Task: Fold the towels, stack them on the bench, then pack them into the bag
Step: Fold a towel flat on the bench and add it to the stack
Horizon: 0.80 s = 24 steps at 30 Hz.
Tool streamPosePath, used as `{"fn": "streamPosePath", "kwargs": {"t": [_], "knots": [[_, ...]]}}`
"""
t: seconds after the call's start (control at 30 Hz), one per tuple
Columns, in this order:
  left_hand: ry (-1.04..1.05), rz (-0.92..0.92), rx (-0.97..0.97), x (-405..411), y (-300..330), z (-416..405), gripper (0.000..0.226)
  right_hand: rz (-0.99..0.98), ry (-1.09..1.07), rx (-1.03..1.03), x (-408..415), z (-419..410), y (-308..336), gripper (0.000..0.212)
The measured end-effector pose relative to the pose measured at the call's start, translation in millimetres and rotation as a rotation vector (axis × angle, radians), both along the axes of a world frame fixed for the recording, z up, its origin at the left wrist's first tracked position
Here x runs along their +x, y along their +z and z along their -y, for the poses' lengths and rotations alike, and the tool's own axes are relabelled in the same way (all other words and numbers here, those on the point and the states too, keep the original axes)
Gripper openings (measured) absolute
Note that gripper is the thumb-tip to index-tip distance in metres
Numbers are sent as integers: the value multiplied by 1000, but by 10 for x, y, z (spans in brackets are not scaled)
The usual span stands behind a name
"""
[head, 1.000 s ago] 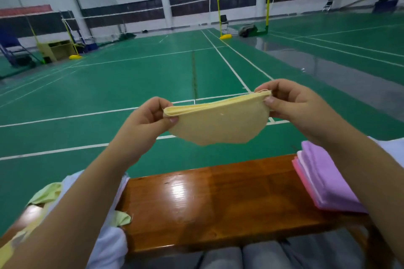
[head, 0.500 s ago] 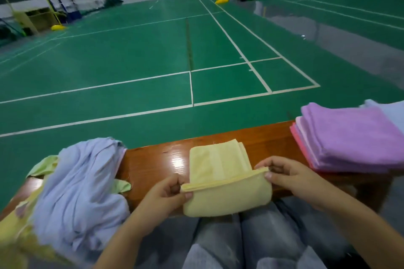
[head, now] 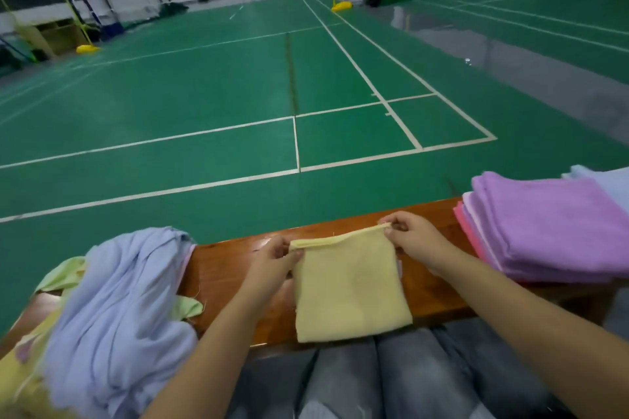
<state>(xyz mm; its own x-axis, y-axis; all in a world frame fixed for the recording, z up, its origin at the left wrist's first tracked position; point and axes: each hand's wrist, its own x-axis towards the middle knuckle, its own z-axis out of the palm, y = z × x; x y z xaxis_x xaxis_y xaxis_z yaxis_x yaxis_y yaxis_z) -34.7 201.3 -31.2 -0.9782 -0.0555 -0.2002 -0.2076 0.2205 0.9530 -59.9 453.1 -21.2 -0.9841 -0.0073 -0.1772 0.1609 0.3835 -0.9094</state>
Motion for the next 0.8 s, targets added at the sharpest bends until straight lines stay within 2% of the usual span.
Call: {"fn": "streamPosePath", "kwargs": {"t": [0.2, 0.27, 0.37, 0.43, 0.53, 0.63, 0.8], "knots": [[65, 60, -50, -422, -100, -22, 3, -24, -71, 110, -392, 89, -72, 18], [59, 79, -94, -523, -138, -51, 17, -11, -96, 190, -473, 131, -97, 32], [53, 153, -241, -524, -195, -95, 53, 102, -169, 250, -437, 191, -209, 65], [85, 202, -325, -432, -253, -97, 58, 173, -199, 216, -316, 186, -286, 75], [116, 301, -409, -168, -320, -59, 53, 278, -179, 164, -66, 91, -424, 78], [68, 359, -443, 142, -428, -41, 52, 272, -149, 155, 206, 22, -561, 76], [42, 379, -356, 397, -471, -126, 41, 235, -83, 278, 497, 77, -655, 68]]}}
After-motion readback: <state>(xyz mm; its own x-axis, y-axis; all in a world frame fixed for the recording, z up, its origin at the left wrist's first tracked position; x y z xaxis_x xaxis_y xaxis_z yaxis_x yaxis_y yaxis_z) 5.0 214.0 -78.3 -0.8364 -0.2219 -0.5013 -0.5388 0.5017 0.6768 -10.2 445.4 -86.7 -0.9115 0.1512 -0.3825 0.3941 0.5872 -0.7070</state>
